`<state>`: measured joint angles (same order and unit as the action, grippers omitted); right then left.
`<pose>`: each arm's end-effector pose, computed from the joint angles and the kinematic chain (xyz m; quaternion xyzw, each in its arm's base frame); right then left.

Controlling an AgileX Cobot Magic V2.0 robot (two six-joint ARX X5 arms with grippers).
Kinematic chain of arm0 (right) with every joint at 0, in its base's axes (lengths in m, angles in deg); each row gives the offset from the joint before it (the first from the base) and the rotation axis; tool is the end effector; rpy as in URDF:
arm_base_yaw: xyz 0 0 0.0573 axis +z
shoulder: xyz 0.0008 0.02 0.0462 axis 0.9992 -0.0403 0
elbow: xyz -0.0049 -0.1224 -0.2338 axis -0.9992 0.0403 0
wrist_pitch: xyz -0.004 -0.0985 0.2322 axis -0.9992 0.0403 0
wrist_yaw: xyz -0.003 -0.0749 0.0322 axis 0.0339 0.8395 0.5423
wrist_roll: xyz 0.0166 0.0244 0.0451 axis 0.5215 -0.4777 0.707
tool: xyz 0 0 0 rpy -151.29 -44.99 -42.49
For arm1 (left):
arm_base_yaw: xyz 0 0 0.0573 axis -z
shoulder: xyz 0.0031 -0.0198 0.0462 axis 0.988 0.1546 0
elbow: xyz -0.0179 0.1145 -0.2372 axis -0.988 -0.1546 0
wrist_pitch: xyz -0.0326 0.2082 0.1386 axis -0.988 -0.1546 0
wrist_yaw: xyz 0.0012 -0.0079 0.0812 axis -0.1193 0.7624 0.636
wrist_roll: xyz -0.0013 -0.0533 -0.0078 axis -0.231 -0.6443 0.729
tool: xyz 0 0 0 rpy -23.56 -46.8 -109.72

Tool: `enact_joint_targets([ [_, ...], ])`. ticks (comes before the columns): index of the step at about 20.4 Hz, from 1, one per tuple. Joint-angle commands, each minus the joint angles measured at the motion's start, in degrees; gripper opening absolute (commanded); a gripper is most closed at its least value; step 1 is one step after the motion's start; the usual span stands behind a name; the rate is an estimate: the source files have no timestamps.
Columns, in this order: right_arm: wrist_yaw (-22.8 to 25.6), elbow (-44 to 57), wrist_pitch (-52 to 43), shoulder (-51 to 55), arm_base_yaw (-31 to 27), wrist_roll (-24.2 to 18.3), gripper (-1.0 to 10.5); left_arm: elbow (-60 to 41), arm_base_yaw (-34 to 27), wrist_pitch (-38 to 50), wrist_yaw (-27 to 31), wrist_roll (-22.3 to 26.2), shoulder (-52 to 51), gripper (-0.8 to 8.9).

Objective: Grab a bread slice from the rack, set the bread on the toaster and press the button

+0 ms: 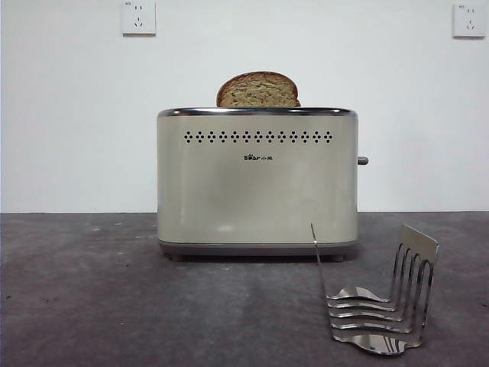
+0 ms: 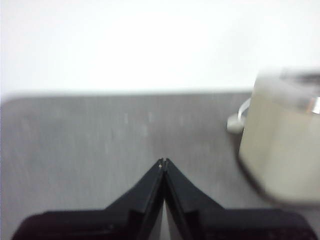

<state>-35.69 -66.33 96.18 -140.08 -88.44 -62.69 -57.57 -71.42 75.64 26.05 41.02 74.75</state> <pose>0.2250 -0.0015 0.4503 0.0606 0.3997 -0.0029 0.9147 0.1001 -0.0136 0.2051 -0.0291 0.0542 -0.0222 0.9979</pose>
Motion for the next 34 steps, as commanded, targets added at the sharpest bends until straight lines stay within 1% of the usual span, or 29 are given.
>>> enact_joint_targets([
  [1,0.2,0.3,-0.1,-0.3,0.0,-0.2,0.0,-6.5,-0.7,4.2,-0.4,-3.5,-3.2,-0.03],
  [3,0.2,0.3,-0.1,-0.3,0.0,-0.2,0.0,-9.1,-1.6,6.9,-1.6,-3.1,-4.4,-0.03],
  [5,0.2,0.3,-0.1,-0.3,0.0,-0.3,0.0,-10.9,-2.8,7.7,-4.1,-3.0,-5.6,-0.03],
  [8,0.2,0.3,-0.1,-0.3,0.0,-0.3,0.0,-11.0,-4.4,5.2,-7.3,-1.0,-6.8,-0.03],
  [11,0.2,0.3,-0.1,-0.3,0.0,-0.3,0.0,-11.0,-5.9,4.4,-9.5,2.1,-7.7,-0.03],
  [14,0.2,0.3,-0.1,-0.3,0.0,-0.3,0.0,-11.0,-7.1,2.5,-11.8,3.9,-9.3,-0.03],
  [17,0.2,0.3,-0.1,-0.3,0.0,-0.3,0.0,-11.0,-7.6,-1.4,-12.4,5.6,-10.6,-0.03],
  [21,0.2,0.3,-0.1,-0.3,0.0,-0.2,0.0,-11.0,-7.8,-3.1,-9.6,5.0,-10.6,-0.03],
  [23,0.2,0.3,0.0,-0.3,0.0,-0.3,0.0,-11.0,-7.8,-3.3,-7.3,2.2,-10.6,-0.03],
  [26,0.2,0.3,-0.1,-0.3,0.0,-0.2,0.0,-11.0,-8.0,-3.3,-7.1,-0.7,-10.6,-0.03],
  [34,0.3,0.3,-0.1,-0.3,0.0,-0.3,0.0,-11.0,-8.0,-2.7,-7.3,-0.7,-9.9,-0.03],
])
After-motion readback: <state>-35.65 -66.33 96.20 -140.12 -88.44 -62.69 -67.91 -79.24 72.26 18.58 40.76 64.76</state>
